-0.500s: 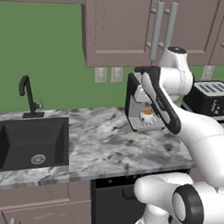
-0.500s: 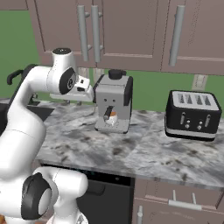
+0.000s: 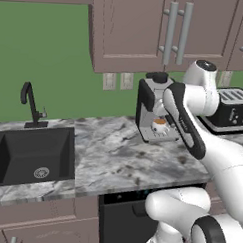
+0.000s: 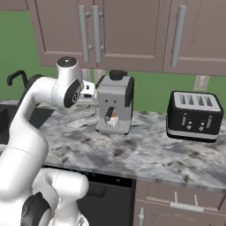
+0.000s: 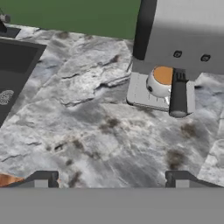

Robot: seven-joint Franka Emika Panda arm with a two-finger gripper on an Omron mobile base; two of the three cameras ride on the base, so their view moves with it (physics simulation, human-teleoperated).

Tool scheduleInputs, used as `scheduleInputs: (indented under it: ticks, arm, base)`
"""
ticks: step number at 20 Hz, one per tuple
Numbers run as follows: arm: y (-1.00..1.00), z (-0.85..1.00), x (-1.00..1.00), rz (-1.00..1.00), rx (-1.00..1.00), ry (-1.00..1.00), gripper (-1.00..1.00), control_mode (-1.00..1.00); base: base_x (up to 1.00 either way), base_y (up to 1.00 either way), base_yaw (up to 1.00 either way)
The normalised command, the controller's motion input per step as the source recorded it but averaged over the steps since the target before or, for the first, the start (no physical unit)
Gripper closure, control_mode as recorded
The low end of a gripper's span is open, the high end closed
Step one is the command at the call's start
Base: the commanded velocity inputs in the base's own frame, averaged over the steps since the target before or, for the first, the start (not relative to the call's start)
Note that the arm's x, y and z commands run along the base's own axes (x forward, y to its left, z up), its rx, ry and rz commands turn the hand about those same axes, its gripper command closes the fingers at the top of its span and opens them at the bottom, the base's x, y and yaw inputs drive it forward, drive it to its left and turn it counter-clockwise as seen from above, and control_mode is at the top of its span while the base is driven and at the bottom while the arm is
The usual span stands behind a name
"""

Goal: Pick up the brewed coffee from the coffee machine and place it next to the breakfast plate on the dining counter.

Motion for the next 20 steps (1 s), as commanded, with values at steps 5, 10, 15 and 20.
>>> scheduleInputs:
  ticks: [5,10,15,20]
  arm:
    - [-0.68,-0.32,0.0,0.18,0.0,-0.16,-1.0,-1.0]
    - [-0.71,-0.5,0.1,0.11,0.0,0.0,-1.0,-1.0]
    - [-0.4,-0.3,0.3,0.13,0.08,0.0,-1.0,-1.0]
    - [-0.13,-0.19,0.51,0.13,0.15,0.0,-1.0,-1.0]
  base:
    - [0.0,0.0,0.0]
    - [0.0,0.0,0.0]
    - [0.0,0.0,0.0]
    - [0.0,0.0,0.0]
